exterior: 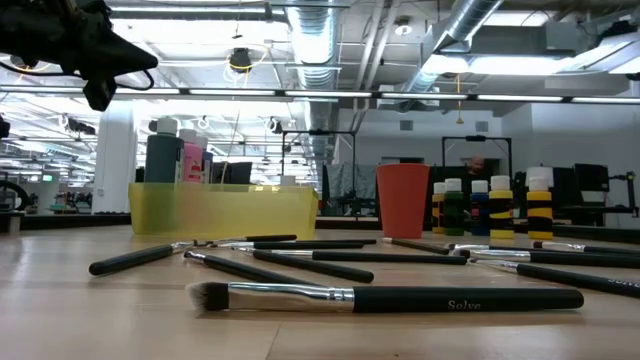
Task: Pick & Place Paint Supplies
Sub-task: Put the pink bottle into the yellow bin
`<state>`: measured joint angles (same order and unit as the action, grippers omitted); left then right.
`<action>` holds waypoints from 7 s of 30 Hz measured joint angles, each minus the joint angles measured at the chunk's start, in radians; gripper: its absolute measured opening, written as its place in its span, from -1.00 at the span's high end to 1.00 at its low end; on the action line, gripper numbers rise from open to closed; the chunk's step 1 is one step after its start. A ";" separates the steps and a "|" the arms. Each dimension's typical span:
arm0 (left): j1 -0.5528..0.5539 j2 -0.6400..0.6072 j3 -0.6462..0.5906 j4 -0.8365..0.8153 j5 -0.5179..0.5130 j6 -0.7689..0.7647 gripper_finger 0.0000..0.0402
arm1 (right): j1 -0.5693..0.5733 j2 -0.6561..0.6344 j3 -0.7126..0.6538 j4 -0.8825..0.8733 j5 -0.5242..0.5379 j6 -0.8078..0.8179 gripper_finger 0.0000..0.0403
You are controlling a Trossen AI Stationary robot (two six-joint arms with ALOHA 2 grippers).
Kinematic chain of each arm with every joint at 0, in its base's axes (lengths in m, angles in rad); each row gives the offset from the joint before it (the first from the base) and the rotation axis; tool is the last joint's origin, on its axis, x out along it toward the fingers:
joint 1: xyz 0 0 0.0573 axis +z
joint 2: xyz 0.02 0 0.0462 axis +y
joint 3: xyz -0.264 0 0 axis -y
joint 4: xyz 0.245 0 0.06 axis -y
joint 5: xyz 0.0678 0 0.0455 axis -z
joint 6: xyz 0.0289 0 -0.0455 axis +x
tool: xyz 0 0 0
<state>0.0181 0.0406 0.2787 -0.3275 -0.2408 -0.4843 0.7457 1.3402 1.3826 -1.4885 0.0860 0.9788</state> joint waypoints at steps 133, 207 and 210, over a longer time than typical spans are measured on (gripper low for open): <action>0.000 0.000 0.000 0.025 -0.027 0.011 1.00 | -1.053 0.723 0.557 0.835 -0.311 -1.102 0.99; 0.000 0.001 0.000 0.113 -0.134 0.006 1.00 | -1.106 0.810 0.136 1.562 -0.298 -1.110 1.00; 0.000 0.001 0.000 0.113 -0.134 0.005 1.00 | -1.107 0.809 0.137 1.590 -0.298 -1.110 1.00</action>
<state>0.0181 0.0418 0.2790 -0.2146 -0.3744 -0.4789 -0.3611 2.1494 1.5196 0.1015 -0.2123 -0.1310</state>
